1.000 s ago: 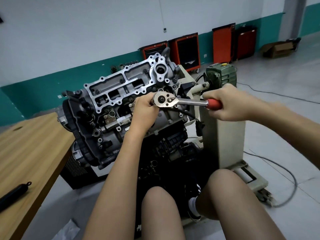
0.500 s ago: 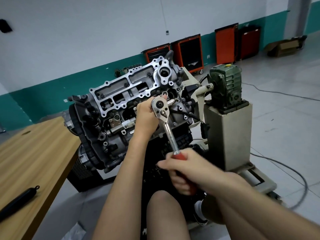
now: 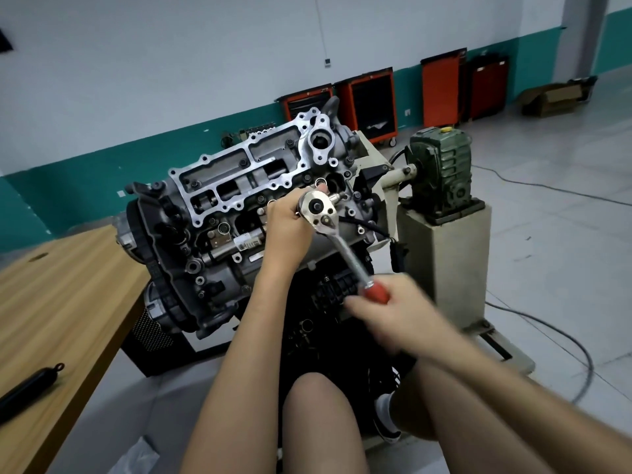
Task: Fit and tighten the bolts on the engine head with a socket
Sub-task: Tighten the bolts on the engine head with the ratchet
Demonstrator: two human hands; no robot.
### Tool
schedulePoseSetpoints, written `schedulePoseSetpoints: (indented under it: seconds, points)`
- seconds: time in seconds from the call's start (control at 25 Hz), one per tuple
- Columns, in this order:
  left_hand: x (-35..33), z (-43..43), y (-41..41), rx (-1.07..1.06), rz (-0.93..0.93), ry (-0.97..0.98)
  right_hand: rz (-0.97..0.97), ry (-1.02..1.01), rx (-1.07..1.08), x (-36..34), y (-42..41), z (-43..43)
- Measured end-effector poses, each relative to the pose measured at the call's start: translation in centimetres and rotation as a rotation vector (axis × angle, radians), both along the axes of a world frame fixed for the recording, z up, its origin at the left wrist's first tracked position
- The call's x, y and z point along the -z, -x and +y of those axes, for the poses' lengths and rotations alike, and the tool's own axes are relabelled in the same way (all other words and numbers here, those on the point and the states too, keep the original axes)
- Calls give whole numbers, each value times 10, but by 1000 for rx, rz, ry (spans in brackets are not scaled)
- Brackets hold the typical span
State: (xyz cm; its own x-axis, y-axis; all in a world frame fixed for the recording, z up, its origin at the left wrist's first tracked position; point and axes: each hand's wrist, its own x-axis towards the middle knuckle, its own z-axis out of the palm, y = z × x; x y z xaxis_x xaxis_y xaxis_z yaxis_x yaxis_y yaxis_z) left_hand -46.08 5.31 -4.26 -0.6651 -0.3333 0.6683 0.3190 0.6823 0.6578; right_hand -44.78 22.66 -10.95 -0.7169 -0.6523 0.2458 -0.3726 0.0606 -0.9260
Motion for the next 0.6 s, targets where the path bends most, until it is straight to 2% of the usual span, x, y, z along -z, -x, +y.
schedulePoseSetpoints:
  seconds: [0.08, 0.12, 0.2, 0.32, 0.4, 0.48, 0.52, 0.56, 0.6]
  points:
    - [0, 1, -1, 3, 1, -18, -322, 259, -78, 15, -37, -37]
    - [0, 0, -1, 8, 6, -35, -406, 319, -99, 18, -49, -51]
    - [-2, -2, -1, 12, 5, -37, -383, 240, -86, 17, -48, -51]
    - [-2, -2, 1, 17, -23, -17, -75, -114, -69, -8, 4, 1]
    - [-3, -5, 2, 28, -44, 2, 248, -360, -64, -48, 51, 31]
    - [-3, -7, 2, 26, -30, 8, 616, -484, -6, -91, 81, 42]
    - [-3, -7, 2, 21, -20, 7, 732, -495, 29, -104, 89, 41]
    - [-3, -7, 1, 21, -14, 3, 767, -497, 50, -105, 92, 39]
    - [-1, -6, 0, 26, -9, -11, 716, -484, 61, -96, 88, 38]
